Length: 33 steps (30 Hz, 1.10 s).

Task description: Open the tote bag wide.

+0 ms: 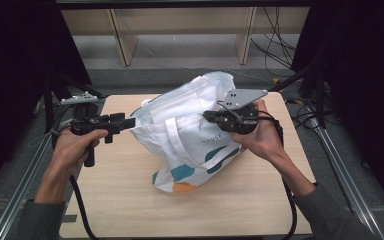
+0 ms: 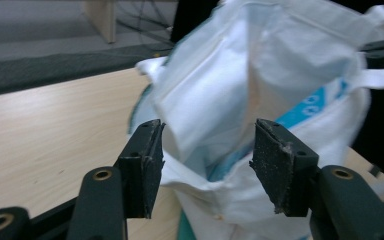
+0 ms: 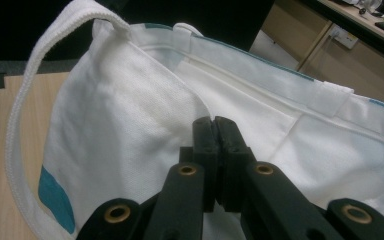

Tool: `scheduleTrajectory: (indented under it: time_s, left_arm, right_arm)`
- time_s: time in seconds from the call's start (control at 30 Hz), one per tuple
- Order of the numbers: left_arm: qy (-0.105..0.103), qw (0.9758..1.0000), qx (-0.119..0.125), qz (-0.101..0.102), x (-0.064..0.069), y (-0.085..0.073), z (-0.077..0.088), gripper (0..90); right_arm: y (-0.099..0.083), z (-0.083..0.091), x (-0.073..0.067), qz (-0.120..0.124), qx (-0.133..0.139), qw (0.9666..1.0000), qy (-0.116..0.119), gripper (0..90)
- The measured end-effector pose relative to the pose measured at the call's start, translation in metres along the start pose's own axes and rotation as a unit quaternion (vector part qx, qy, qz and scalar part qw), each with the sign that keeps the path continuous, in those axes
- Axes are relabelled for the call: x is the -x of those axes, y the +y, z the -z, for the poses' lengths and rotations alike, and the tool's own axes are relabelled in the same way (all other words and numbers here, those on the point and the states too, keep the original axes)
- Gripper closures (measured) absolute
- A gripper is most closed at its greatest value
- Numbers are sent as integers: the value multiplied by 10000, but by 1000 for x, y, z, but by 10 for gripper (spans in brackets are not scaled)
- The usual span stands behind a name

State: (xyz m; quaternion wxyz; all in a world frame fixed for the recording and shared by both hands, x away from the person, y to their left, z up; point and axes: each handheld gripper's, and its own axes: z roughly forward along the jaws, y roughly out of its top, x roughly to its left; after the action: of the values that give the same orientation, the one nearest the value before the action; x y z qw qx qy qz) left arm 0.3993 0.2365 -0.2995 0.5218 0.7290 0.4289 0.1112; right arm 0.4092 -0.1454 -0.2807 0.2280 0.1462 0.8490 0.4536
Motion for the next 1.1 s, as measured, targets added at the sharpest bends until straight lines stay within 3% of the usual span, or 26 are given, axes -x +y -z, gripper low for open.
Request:
scheduleTrajectory:
  time_s: [0.07, 0.1, 0.23, 0.4, 0.43, 0.47, 0.57, 0.6, 0.63, 0.67, 0.73, 0.8, 0.83, 0.9, 1.03, 1.1]
  left_arm:
    - [-195, 9997, 2, -148, 5, -1, 1, 455]
    - [-221, 9994, -110, -245, 8, -2, -2, 455]
    - [-434, 9977, -218, -480, 16, -3, -15, 442]
    - [-698, 9917, -438, -987, 25, -4, -34, 431]
    - [-748, 9903, -511, -1051, 25, -4, -37, 429]
    - [-747, 9899, -529, -1085, 24, -4, -39, 442]
    - [-734, 9881, -541, -1241, 23, -7, -38, 613]
    - [-780, 9878, -532, -1242, 22, -8, -37, 613]
    - [-856, 9867, -517, -1280, 22, -10, -35, 696]
    - [-855, 9870, -530, -1256, 23, -11, -33, 696]
    - [-777, 9857, -510, -1408, 25, -12, -31, 785]
    - [-754, 9850, -522, -1465, 27, -13, -32, 808]
    - [-781, 9843, -561, -1481, 28, -13, -33, 834]
    - [-758, 9837, -564, -1533, 28, -12, -34, 856]
    - [-794, 9847, -528, -1459, 28, -15, -34, 868]
    - [-836, 9847, -511, -1444, 28, -15, -35, 870]
  right_arm:
    - [0, 0, 1, 0, -6, 10000, 9, 893]
    - [0, 0, 2, 56, 6, 10000, -8, 893]
    - [1, 0, 1, -85, -40, 9999, 48, 892]
    - [1, 1, 4, -25, 4, 10000, 77, 882]
    - [1, 2, 4, -149, 11, 9997, 171, 873]
    - [1, 3, 5, -162, 17, 9997, 175, 862]
    - [-1, 10, 5, -296, 85, 9991, 289, 824]
    - [-1, 10, 5, -296, 85, 9991, 289, 824]
    - [-2, 14, 4, -405, 91, 9983, 409, 795]
    - [-2, 14, 4, -405, 91, 9983, 409, 795]
    - [-2, 22, 4, -317, 106, 9986, 411, 773]
    - [-2, 22, 2, -314, 142, 9987, 385, 782]
    - [-2, 22, 2, -148, 41, 9992, 370, 796]
    - [-1, 21, -2, -130, -158, 9989, 427, 819]
    - [-1, 27, 1, -18, -192, 9988, 443, 867]
    - [-4, 30, -1, -131, -273, 9980, 559, 877]
